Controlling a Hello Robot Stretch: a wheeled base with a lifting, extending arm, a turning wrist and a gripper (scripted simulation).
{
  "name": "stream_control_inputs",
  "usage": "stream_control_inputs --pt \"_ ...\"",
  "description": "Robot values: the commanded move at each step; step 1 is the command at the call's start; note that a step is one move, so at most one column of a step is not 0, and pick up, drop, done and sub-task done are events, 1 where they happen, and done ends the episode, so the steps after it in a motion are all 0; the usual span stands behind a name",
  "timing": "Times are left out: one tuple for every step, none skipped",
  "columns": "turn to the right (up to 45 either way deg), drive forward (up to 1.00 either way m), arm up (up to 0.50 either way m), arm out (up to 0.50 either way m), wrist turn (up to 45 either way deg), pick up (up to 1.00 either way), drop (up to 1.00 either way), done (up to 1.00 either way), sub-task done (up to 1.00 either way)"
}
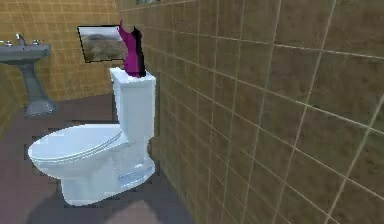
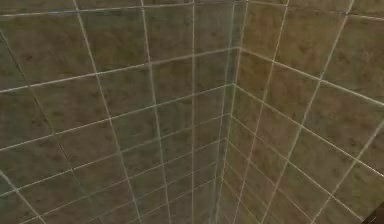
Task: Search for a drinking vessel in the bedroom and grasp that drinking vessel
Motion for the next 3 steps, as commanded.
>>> stream_control_inputs --pt "-27.0 0.00 0.00 0.00 0.0 0.00 0.00 0.00 0.00" --pt "0.0 0.60 0.00 0.00 0.0 0.00 0.00 0.00 0.00" --pt "-45.0 0.00 0.00 0.00 0.0 0.00 0.00 0.00 0.00"
